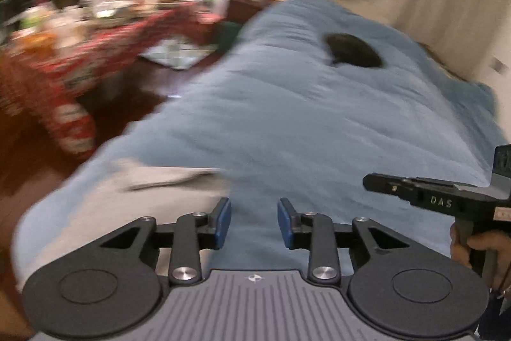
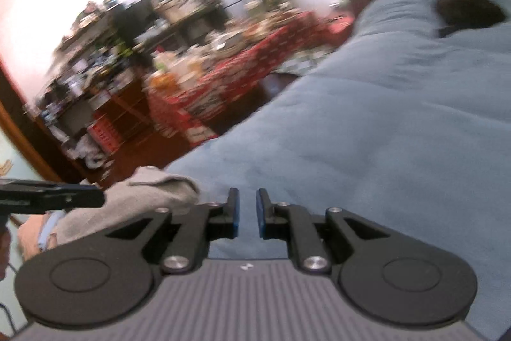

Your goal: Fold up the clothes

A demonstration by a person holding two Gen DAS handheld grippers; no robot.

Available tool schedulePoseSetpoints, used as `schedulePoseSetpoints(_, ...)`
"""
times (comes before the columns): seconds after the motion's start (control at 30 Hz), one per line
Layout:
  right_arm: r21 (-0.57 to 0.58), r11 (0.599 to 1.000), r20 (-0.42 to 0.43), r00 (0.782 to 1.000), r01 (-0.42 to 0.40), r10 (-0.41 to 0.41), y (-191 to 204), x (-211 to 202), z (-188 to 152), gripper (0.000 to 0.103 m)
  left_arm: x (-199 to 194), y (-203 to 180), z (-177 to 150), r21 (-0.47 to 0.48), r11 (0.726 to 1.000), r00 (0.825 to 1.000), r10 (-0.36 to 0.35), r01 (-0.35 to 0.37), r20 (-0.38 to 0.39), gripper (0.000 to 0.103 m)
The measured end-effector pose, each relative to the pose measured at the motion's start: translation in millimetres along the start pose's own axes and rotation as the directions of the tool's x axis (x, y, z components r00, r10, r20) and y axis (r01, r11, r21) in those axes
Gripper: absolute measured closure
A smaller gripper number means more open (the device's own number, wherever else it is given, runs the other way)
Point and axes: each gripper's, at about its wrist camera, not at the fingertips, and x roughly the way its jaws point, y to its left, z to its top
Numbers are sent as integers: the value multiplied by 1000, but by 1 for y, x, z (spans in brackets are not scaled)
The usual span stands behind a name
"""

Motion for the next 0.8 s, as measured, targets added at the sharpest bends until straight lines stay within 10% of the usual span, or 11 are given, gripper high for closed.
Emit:
schedulePoseSetpoints(0.2,70,980,62,980,184,-188,-44,-97,-54,84,43,-76,-24,167,966,979,-203,199,9,71)
schedulePoseSetpoints(0.43,155,910,130,905,384,-404,-58,-185,-142,84,51,-133,-79,316,886,932,-363,340,15,72)
schedulePoseSetpoints(0.6,260,840,152,839,475,-522,-36,-241,-203,78,16,-157,-117,322,868,917,-399,378,-2,68)
schedulePoseSetpoints(0.8,311,811,175,809,495,-561,13,-294,-242,54,-32,-165,-155,270,888,924,-381,372,-23,51)
